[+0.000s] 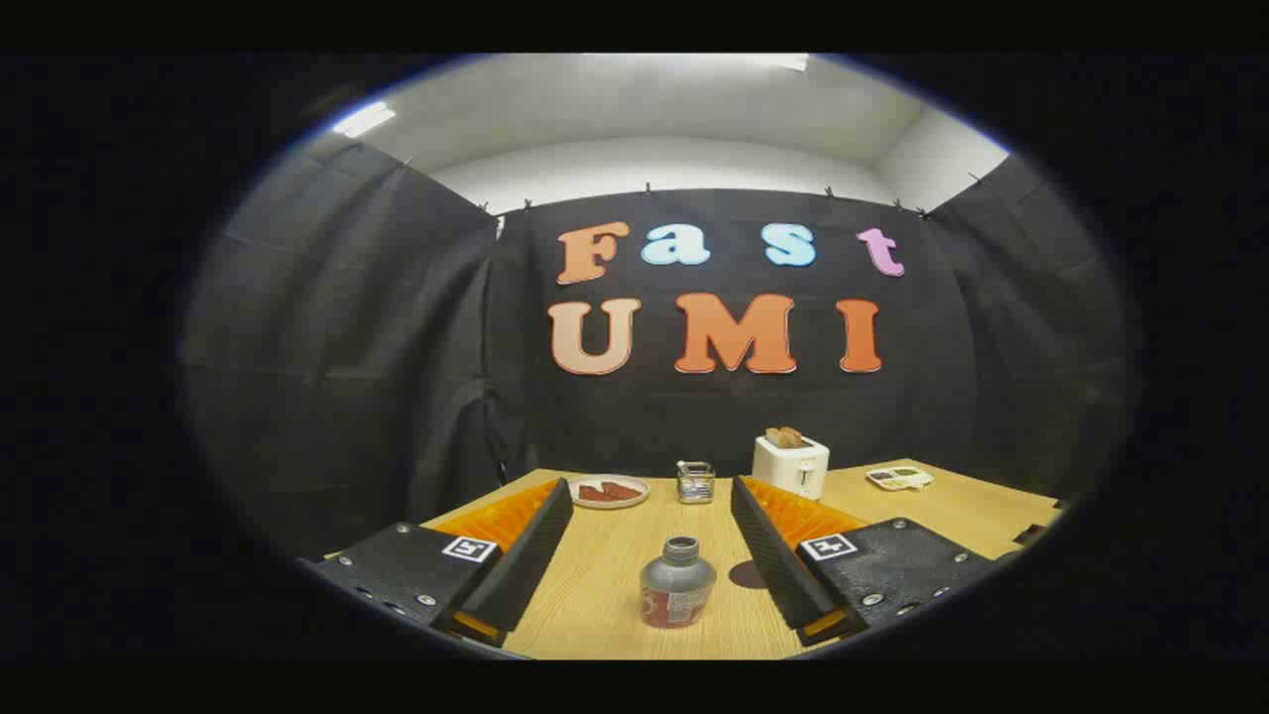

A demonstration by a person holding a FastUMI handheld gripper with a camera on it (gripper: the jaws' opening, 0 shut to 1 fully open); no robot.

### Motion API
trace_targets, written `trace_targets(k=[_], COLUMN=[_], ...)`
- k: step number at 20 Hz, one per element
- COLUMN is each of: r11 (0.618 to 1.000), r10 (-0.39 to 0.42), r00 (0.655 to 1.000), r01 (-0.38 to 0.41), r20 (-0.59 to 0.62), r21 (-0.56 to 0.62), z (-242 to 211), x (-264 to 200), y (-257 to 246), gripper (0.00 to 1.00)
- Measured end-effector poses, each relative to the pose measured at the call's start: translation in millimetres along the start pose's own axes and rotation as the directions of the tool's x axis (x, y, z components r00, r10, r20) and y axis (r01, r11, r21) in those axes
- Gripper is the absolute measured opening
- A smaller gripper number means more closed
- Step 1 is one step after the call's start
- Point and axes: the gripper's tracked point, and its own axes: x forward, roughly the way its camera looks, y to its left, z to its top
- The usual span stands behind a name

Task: Take the bottle from table, then pour the juice into the cup, finally place the bottle on the coaster

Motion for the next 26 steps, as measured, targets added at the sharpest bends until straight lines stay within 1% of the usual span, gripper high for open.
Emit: trace_targets(k=[7, 17, 21, 26], r11=[1.0, 1.0, 1.0, 0.999], r10=[-0.01, -0.005, -0.009, -0.028], r00=[1.0, 1.0, 1.0, 0.999], r01=[0.01, 0.005, 0.009, 0.027], r20=[-0.011, -0.003, -0.016, -0.043], r21=[-0.01, -0.006, -0.01, -0.03], z=[-2, -2, -12, -46], x=[3, 3, 5, 3], y=[-8, -7, -8, -10], gripper=[0.95, 0.95, 0.95, 0.95])
